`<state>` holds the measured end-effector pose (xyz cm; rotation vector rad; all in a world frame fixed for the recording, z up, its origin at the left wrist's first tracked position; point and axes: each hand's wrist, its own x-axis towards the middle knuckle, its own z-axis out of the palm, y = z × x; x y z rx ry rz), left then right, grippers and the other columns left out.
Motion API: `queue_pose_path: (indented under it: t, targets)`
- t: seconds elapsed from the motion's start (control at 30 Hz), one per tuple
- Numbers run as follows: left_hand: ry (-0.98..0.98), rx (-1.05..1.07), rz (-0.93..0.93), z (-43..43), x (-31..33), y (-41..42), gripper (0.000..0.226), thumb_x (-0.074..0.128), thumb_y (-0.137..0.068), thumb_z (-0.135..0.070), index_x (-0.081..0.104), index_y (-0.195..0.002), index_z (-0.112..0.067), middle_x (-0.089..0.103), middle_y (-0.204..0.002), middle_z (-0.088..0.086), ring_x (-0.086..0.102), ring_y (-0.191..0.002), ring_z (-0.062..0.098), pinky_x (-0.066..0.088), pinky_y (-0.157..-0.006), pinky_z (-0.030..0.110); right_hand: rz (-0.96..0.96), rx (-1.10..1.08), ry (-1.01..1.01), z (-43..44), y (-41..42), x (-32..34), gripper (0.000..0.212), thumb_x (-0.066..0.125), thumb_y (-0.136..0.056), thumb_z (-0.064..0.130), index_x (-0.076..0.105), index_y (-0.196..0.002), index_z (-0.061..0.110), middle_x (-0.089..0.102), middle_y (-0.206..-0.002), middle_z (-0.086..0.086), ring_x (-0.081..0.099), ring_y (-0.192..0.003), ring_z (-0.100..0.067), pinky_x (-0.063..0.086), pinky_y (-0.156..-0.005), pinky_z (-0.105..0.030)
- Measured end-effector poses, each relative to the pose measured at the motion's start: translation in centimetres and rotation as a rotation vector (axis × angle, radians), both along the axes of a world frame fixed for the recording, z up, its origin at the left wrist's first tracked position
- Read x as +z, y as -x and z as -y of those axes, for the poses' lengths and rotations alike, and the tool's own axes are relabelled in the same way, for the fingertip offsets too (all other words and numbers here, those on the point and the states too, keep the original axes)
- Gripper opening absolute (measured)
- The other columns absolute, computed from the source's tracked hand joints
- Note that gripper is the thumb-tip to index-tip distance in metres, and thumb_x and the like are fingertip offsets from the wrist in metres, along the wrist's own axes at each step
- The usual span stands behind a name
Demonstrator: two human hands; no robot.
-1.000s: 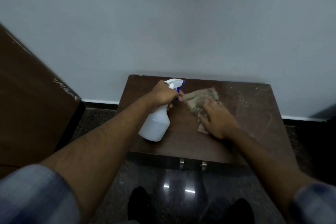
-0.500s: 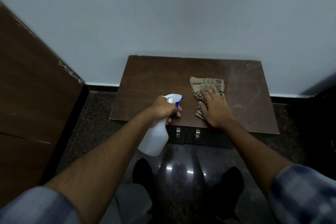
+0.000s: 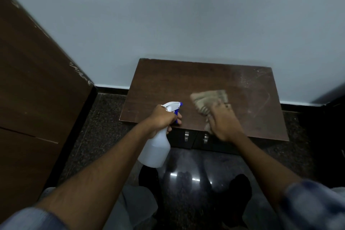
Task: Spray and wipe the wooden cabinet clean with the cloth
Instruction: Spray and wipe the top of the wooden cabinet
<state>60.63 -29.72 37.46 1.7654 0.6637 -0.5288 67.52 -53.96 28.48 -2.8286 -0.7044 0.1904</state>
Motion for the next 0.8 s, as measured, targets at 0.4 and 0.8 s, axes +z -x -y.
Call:
queue_pose_path:
  t: [0.4, 0.8]
  targets:
    - [0.002, -0.002, -0.025, -0.5, 0.1, 0.4, 0.023, 0.056, -0.085, -0.004, 0.076, -0.096, -0.008, 0.081, -0.088, 0.008, 0.052, -0.043, 0.013, 0.046, -0.047, 0.024, -0.012, -0.435, -0.073, -4.1, 0.5, 0.9, 0.044, 0.045, -0.100, 0.037, 0.048, -0.134, 0.010, 0.046, -0.147, -0.018, 0.042, -0.139, -0.031, 0.030, -0.116, -0.045]
    - [0.055, -0.061, 0.074, 4.4, 3.8, -4.4, 0.039, 0.048, -0.084, 0.005, 0.073, -0.110, -0.009, 0.079, -0.105, 0.016, 0.046, -0.045, 0.021, 0.042, -0.052, 0.026, -0.006, -0.127, -0.142, 1.2, 3.1, -0.2, 0.054, 0.039, -0.101, 0.039, 0.039, -0.148, 0.013, 0.039, -0.157, -0.006, 0.028, -0.149, -0.020, 0.026, -0.121, -0.040]
